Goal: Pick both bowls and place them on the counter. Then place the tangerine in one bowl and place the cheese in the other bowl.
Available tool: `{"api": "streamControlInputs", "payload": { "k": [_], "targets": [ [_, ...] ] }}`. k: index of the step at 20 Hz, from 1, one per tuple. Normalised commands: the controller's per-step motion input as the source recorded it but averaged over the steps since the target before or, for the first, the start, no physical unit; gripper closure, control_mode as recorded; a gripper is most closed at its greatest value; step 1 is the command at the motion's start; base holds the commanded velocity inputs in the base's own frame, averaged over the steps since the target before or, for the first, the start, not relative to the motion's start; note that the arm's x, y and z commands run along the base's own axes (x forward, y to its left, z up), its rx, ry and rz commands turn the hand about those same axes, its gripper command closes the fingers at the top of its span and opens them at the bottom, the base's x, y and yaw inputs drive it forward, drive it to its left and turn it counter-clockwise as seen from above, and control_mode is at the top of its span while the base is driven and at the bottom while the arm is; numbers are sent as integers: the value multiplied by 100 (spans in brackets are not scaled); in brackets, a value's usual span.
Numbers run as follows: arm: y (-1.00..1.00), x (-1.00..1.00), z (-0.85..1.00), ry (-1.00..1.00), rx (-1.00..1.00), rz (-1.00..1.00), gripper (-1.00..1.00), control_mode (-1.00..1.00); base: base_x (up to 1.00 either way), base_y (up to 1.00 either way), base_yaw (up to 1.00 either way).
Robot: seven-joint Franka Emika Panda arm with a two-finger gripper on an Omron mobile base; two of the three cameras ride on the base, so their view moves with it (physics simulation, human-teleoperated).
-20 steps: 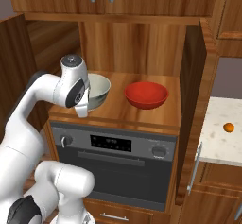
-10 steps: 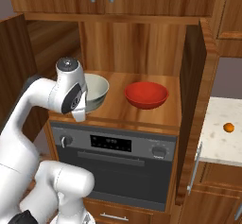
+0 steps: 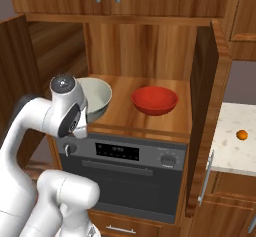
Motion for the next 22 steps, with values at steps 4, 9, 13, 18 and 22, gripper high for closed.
{"api": "streamControlInputs", "payload": {
  "k": [4, 9, 13, 18, 22],
  "targets": [
    [0, -8, 1, -5, 0, 0, 100, -100, 0, 0, 0],
    [0, 0, 0, 0, 0, 0, 100, -100, 0, 0, 0],
    [0, 0, 0, 0, 0, 0, 100, -100, 0, 0, 0],
    [0, 0, 0, 0, 0, 0, 100, -100, 0, 0, 0],
    [0, 0, 0, 0, 0, 0, 100, -100, 0, 0, 0]
  ]
}}
